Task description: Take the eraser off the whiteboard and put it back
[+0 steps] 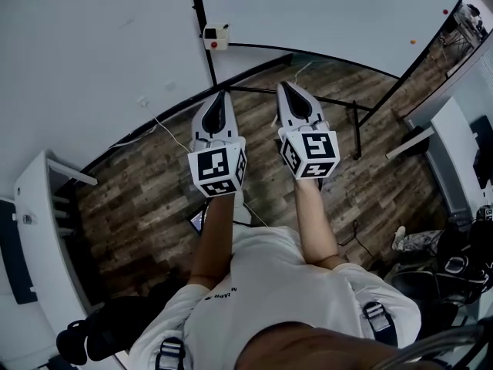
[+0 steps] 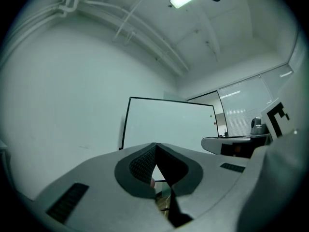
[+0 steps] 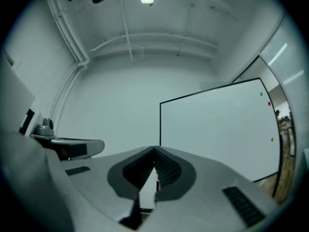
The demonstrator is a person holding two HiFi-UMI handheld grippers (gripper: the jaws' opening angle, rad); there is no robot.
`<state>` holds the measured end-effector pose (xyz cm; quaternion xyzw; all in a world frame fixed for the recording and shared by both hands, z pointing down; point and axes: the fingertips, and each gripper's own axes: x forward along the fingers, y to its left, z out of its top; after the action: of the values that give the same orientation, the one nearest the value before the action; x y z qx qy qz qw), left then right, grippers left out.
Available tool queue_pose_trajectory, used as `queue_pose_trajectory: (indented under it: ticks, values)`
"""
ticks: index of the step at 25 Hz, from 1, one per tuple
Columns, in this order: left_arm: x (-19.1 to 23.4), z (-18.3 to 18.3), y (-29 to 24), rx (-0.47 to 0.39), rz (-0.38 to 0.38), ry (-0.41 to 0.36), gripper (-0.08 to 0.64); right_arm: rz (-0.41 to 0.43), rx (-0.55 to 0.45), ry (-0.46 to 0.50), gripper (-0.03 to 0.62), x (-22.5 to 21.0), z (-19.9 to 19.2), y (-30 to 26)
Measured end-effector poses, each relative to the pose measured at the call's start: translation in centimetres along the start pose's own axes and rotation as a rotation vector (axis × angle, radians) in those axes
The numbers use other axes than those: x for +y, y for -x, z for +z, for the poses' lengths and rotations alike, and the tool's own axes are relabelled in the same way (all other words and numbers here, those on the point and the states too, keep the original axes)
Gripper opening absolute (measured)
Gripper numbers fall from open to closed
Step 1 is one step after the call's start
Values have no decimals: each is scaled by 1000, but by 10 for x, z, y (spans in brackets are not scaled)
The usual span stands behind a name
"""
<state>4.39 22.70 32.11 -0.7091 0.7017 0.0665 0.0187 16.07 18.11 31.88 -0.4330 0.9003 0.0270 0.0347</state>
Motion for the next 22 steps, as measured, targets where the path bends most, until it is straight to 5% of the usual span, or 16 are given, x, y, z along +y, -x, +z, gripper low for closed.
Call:
queue_pose_trajectory:
  ticks: [22]
  values:
    - [137,-18,-204,51,-75,-44,2,-71,22,-3,12,-14,-25,-239]
